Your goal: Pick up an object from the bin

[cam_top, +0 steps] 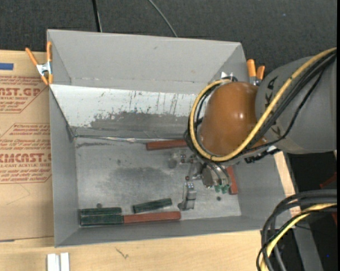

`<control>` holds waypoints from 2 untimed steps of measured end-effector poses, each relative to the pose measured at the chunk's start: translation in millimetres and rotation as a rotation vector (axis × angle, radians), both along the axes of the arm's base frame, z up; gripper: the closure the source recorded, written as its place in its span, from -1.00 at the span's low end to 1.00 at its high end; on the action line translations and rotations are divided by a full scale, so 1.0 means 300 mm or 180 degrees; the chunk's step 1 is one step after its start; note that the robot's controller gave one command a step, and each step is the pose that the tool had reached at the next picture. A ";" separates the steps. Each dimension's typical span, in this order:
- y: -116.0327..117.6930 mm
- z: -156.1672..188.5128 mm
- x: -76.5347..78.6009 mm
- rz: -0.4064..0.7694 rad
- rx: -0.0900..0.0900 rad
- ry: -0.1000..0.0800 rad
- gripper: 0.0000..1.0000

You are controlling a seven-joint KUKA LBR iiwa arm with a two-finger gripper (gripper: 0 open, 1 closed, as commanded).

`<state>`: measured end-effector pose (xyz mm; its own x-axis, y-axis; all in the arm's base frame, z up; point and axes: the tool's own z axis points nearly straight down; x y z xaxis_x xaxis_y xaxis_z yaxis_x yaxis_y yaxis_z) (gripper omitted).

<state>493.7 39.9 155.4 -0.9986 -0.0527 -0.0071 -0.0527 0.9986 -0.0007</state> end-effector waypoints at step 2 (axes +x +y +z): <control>0.002 -0.279 -0.028 -0.0183 0.0005 0.0052 1.00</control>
Offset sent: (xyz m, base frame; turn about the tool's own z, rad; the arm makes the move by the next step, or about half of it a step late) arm -0.0072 -0.0008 -0.0854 0.0601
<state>485.3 40.5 71.8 -0.9999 0.0047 0.0092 0.0047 1.0000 0.0012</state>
